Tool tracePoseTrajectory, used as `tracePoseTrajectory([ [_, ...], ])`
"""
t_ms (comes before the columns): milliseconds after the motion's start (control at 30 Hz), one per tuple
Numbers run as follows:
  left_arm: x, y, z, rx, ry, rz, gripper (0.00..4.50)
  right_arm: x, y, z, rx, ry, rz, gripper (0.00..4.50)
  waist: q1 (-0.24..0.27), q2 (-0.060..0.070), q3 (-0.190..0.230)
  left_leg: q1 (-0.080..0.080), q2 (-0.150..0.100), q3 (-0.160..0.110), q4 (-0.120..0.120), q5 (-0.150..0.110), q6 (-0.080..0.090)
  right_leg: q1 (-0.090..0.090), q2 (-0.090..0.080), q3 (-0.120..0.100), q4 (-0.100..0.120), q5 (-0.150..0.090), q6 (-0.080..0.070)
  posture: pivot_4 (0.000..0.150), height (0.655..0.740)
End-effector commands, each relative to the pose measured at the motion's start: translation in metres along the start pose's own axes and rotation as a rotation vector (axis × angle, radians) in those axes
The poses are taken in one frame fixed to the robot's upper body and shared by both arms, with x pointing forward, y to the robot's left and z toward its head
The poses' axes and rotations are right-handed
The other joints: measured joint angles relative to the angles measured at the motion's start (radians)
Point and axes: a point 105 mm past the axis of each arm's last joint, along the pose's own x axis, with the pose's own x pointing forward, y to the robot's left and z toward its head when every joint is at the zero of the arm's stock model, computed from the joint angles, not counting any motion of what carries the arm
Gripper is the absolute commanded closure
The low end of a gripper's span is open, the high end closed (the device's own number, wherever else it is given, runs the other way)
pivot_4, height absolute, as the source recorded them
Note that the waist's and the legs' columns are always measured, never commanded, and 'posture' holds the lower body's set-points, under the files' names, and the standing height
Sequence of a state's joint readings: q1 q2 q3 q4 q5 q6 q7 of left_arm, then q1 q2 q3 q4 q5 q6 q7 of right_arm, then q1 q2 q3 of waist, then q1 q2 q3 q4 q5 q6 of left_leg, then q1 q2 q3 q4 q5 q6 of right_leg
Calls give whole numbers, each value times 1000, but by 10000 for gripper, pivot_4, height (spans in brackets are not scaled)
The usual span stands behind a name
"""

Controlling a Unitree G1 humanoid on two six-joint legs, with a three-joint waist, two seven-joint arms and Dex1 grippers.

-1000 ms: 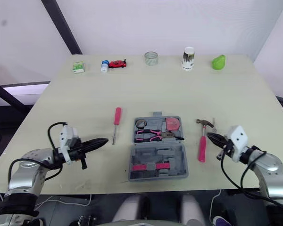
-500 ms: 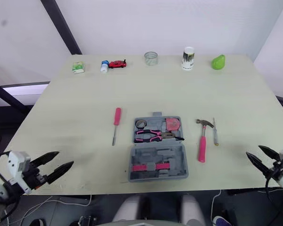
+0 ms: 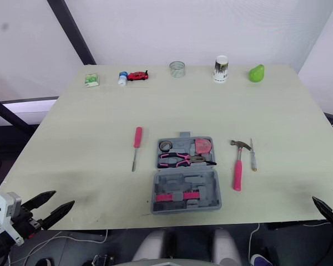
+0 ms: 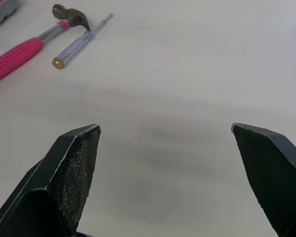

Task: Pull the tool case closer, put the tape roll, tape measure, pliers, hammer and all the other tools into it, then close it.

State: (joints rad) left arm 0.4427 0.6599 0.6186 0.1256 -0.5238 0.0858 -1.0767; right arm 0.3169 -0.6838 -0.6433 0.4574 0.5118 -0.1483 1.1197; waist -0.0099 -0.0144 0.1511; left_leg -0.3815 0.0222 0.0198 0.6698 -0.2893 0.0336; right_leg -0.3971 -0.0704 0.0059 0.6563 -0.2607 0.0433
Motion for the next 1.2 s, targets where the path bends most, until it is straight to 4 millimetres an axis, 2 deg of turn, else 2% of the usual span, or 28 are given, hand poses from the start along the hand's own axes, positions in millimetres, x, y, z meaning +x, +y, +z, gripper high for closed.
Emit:
tracePoseTrajectory([
  [33, 7, -3, 16, 34, -42, -23, 0, -4, -6, 16, -60, -47, -7, 248, 0, 0, 0, 0, 0, 0, 0, 0, 0, 0, 0, 0, 0, 0, 0, 1500, 7400],
  [133, 14, -7, 22, 41, -55, -41, 0, -4, -1, 20, -72, -66, 16, 248, 2, 0, 0, 0, 0, 0, 0, 0, 0, 0, -1, 0, 0, 0, 0, 1500, 7400],
  [233, 21, -13, 29, 46, -73, -60, 0, 4, 14, 32, -100, -92, 77, 248, 1, 1, 0, 0, 0, 0, -1, 0, 0, 0, -1, 1, 0, 0, 0, 1500, 7400],
  [467, 41, -30, 43, 70, -95, -97, 0, 27, 56, 60, -111, -147, 229, 248, 0, 1, 0, 0, 0, 0, -1, 0, 0, 0, -2, 1, -1, 0, 0, 1500, 7400],
  [767, 65, -52, 60, 51, -150, -69, 0, 56, 123, 101, -127, -225, 461, 248, 3, 1, 0, -1, 0, -1, -2, 0, 0, -1, -3, 1, -1, 0, 0, 1500, 7400],
  [967, 76, -64, 60, 17, -166, -39, 0, 64, 143, 109, -148, -241, 556, 248, 6, 1, 0, -2, 0, -1, -2, 0, 0, -1, -2, 0, -2, 0, 0, 1500, 7400],
  [1200, 78, -68, 61, 25, -174, -45, 0, 65, 143, 107, -164, -253, 573, 248, 13, 0, 0, -1, 0, -1, -1, 0, 0, -1, -1, 0, -2, 0, 0, 1500, 7400],
])
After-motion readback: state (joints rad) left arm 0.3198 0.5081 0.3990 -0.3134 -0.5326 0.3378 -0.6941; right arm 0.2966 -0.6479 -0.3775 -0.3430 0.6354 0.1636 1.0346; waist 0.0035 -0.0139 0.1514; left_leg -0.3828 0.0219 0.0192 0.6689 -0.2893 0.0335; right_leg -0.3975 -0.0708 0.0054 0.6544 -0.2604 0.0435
